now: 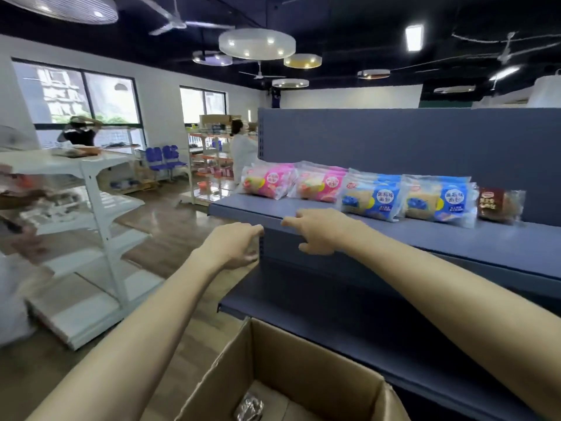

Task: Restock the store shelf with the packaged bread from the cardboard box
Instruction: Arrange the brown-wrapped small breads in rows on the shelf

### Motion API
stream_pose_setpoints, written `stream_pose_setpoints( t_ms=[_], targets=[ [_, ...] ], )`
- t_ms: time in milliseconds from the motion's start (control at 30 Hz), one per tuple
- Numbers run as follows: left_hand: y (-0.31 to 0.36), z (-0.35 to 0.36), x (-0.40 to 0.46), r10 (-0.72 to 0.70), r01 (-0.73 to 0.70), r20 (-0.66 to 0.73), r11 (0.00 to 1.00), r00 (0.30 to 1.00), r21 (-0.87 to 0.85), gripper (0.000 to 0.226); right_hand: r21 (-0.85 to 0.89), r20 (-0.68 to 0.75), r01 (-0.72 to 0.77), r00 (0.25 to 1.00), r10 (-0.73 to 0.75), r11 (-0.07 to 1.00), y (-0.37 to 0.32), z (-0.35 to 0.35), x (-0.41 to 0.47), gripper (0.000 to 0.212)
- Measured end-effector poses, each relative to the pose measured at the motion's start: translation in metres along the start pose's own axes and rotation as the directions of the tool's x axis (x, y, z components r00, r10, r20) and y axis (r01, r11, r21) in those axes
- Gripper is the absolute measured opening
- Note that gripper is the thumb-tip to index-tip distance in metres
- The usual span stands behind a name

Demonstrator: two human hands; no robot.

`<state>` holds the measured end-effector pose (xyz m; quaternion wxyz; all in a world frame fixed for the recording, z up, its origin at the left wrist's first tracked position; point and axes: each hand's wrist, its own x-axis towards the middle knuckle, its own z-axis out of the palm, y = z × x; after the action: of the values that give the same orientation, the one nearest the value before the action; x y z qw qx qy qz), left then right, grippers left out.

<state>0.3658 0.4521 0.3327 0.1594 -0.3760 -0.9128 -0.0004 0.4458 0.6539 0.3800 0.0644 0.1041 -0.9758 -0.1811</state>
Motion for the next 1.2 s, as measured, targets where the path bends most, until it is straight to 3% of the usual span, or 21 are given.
stream_pose_setpoints(
  t_ms=[100,200,333,467,800,1033,1100,1200],
  targets=[
    [0.013,0.059,-0.023,0.022,-0.015,0.156,0.999,0.988,-0.049,0.043,-0.063,-0.012,0.109,0.994,-0.110,0.992,-0.026,0.058,-0.005,0.050],
    [0.033,0.128,-0.059,0.045,-0.010,0.269,0.991,0.962,-0.130,0.052,-0.010,0.073,0.188,0.980,-0.187,0.982,-0.050,0.128,-0.021,0.050],
    [0.059,0.207,-0.113,0.023,0.074,0.397,0.971,0.918,-0.229,0.049,0.110,0.210,0.171,0.959,-0.192,0.979,-0.068,0.204,-0.045,0.049],
    [0.075,0.264,-0.144,0.040,0.137,0.583,0.957,0.812,-0.256,0.049,0.229,0.348,0.157,0.909,-0.231,0.961,-0.081,0.262,-0.061,0.053],
    [0.111,0.324,-0.118,0.079,0.199,0.741,0.939,0.667,-0.280,0.042,0.410,0.606,-0.018,0.753,-0.258,0.912,-0.092,0.352,-0.085,0.064],
    [0.119,0.363,-0.119,0.051,0.180,0.923,0.975,0.381,-0.128,0.082,0.465,0.726,-0.192,0.641,-0.248,0.864,-0.082,0.387,-0.094,0.067],
    [0.118,0.373,-0.123,0.041,0.120,0.940,0.989,0.338,-0.086,0.090,0.478,0.739,-0.220,0.624,-0.254,0.850,-0.084,0.396,-0.095,0.068],
    [0.119,0.387,-0.129,0.050,0.055,0.935,0.996,0.350,-0.073,0.097,0.505,0.733,-0.248,0.629,-0.259,0.827,-0.087,0.405,-0.095,0.069]
  ],
)
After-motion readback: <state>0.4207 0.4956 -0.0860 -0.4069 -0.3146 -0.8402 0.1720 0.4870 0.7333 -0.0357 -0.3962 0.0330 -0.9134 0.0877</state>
